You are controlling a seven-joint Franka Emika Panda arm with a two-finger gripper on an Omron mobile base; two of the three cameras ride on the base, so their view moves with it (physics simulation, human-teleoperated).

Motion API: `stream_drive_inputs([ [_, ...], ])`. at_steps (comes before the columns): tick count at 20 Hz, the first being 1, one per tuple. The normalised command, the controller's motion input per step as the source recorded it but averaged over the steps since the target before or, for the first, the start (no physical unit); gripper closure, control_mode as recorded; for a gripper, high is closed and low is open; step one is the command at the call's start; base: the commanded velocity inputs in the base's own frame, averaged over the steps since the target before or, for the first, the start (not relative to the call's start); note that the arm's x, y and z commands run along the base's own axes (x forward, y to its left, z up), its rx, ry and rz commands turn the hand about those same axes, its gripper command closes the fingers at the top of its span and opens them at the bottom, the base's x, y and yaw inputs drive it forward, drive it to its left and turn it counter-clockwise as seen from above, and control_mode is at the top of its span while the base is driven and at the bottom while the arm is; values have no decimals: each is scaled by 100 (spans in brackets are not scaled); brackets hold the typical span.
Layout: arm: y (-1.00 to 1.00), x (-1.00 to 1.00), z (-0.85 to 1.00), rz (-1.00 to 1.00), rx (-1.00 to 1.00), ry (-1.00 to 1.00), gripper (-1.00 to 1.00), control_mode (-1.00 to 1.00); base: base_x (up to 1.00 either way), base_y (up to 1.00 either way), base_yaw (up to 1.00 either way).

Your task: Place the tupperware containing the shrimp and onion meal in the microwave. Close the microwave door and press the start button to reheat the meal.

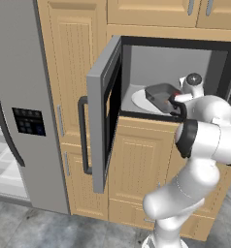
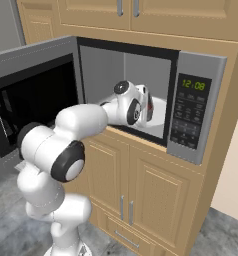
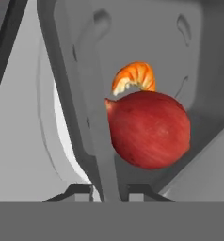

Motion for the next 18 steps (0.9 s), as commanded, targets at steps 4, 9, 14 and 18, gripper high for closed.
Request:
stream_drive_inputs([
  [4,-3,53,0,0,0,0,100,-100,0,0,0],
  [9,0,37,0,0,0,0,-100,-100,0,0,0],
  [14,0,-13,0,0,-9,-13,-100,-100,0,0,0],
  [18,19,-57,11,0,-14,-23,-100,-100,0,0,0],
])
